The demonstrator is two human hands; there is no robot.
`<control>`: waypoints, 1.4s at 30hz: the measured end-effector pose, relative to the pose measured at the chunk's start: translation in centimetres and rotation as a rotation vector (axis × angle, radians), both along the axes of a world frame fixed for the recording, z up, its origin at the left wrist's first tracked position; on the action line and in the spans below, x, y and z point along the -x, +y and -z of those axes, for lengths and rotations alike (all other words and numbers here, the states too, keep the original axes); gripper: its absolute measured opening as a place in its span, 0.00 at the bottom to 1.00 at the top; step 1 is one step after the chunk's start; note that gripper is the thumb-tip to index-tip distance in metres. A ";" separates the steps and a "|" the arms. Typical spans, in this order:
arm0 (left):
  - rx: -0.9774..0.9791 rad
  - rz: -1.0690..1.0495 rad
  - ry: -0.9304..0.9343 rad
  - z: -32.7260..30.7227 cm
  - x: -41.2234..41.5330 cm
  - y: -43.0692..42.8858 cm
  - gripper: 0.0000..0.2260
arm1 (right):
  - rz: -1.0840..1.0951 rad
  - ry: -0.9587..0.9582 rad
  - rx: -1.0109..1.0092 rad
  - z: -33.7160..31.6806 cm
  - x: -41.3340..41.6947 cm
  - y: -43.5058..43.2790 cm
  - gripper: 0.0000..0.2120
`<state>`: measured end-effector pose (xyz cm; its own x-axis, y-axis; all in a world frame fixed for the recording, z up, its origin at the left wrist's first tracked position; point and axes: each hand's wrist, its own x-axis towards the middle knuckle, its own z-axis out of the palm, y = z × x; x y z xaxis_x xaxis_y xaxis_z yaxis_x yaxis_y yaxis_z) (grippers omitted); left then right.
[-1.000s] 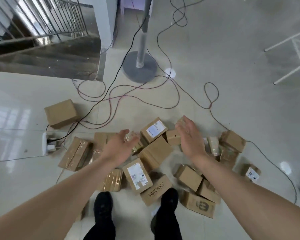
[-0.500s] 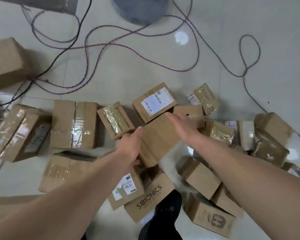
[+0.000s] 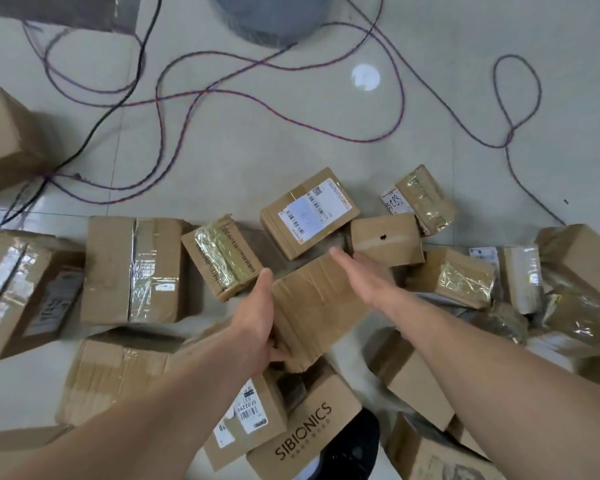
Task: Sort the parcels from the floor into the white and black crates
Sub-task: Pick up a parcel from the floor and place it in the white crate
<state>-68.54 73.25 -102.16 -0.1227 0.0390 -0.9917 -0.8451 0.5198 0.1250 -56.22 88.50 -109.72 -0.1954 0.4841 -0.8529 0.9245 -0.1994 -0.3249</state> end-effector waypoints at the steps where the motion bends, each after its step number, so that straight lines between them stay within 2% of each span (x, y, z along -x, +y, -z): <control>1: 0.013 -0.015 0.002 -0.6 0.1 0.2 0.16 | 0.037 0.017 0.014 -0.3 -0.1 0.1 0.46; 3: 0.013 -0.045 0.030 -1.3 0.3 0.0 0.20 | 0.237 0.068 -0.061 -1.6 -0.3 0.4 0.47; 4: -0.022 -0.050 0.063 -2.2 0.2 -0.2 0.20 | 0.393 0.132 -0.143 -2.5 -0.8 0.6 0.45; 6: -0.144 0.008 0.199 -4.3 0.1 -1.0 0.17 | 0.724 0.405 -0.277 -4.6 -2.1 1.2 0.40; 8: -0.225 0.008 0.331 -6.3 1.0 -1.4 0.18 | 0.874 0.689 -0.219 -6.6 -3.0 0.8 0.39; 10: -0.242 0.008 0.434 -6.0 3.2 -1.5 0.22 | 0.842 0.731 -0.124 -7.1 -3.1 -0.6 0.35; 12: -0.154 0.029 0.430 -4.2 5.1 -1.7 0.33 | 0.751 0.585 -0.052 -6.2 -2.5 -2.1 0.34; 14: -0.061 0.114 0.407 -1.8 6.7 -2.3 0.34 | 0.564 0.414 0.042 -4.9 -1.9 -3.3 0.38; 16: -0.017 0.185 0.395 -0.1 8.1 -2.7 0.27 | 0.435 0.290 0.125 -4.0 -1.3 -4.3 0.32; 19: -0.016 0.240 0.398 1.4 9.2 -3.2 0.11 | 0.393 0.222 0.177 -3.4 -0.3 -5.4 0.23; 21: 0.006 0.267 0.433 1.4 9.4 -3.1 0.11 | 0.421 0.244 0.115 -3.4 0.3 -6.0 0.19; 24: -0.012 0.288 0.444 1.1 9.2 -3.7 0.27 | 0.430 0.313 -0.022 -4.0 1.6 -6.8 0.10; 25: -0.020 0.332 0.465 1.0 9.1 -4.1 0.27 | 0.407 0.319 -0.038 -4.0 2.0 -7.0 0.07; 26: -0.034 0.378 0.497 0.9 9.1 -4.4 0.22 | 0.373 0.320 -0.036 -4.1 2.4 -7.2 0.05; 28: -0.020 0.476 0.573 1.1 9.3 -5.1 0.12 | 0.287 0.329 0.005 -4.3 3.3 -7.7 0.13; 29: -0.005 0.516 0.598 1.2 9.4 -5.3 0.12 | 0.267 0.332 0.025 -4.4 3.7 -7.9 0.19; 31: 0.017 0.541 0.594 0.8 9.8 -5.6 0.11 | 0.267 0.329 0.034 -4.9 4.5 -8.2 0.22; 35: 0.001 0.461 0.542 -2.0 10.4 -5.7 0.07 | 0.342 0.345 0.033 -7.6 5.5 -8.3 0.15; 39: -0.058 0.432 0.499 -7.1 11.6 -5.7 0.16 | 0.414 0.380 0.016 -13.1 5.9 -8.4 0.09; 42: -0.112 0.455 0.458 -12.4 12.2 -5.4 0.23 | 0.492 0.379 -0.032 -18.8 6.2 -8.7 0.08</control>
<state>-80.70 67.83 -89.74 -0.4782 0.2865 -0.8302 -0.3923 0.7761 0.4938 -62.40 79.83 -90.93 -0.2290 0.6186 -0.7516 0.5458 -0.5577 -0.6253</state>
